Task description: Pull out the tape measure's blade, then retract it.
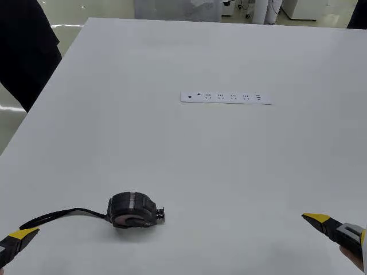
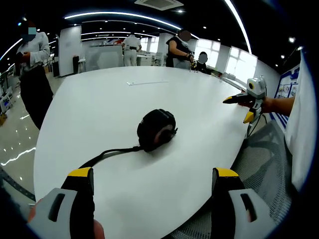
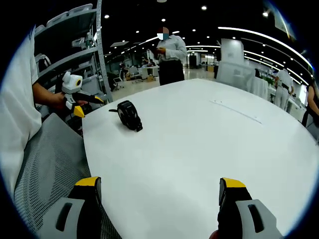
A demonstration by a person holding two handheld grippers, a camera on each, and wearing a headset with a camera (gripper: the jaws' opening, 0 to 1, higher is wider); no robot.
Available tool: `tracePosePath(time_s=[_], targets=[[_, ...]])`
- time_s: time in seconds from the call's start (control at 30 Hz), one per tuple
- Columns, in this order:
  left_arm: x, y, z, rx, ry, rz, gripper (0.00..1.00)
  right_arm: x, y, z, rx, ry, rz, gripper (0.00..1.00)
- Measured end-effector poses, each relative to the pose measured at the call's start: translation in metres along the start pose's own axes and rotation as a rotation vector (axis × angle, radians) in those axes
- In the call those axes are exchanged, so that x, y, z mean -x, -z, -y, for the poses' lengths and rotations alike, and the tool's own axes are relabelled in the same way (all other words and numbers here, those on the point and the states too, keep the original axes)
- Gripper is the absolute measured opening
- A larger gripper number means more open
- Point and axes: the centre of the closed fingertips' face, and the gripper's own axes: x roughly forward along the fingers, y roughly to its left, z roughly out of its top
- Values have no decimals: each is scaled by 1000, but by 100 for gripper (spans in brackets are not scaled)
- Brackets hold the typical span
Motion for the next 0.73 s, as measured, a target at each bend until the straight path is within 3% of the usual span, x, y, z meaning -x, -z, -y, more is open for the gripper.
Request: tracePosePath(time_s=[0.13,0.17,0.2,0.27,0.3,0.33,0.73], targets=[[1,-2,-2,-15,-11,10,95,1,1,0,-2,0,0,99],[1,-1,2,4,13,1,90,1,1,0,-2,1,0,99],[1,-4,-4,-3,-21,18,92,1,1,0,-4,-1,0,99],[1,-3,-1,8,-1,7,89,1,1,-1,-2,-1,-2,99],[2,-3,-3,-25,-18,9,88,1,1,-1,-2,-1,-1,99],[1,-2,0,-11,0,6,88,1,1,-1,-2,-1,-1,99],[1,0,1,10,8,10,92,1,2,-1,-3,-1,-4,99]])
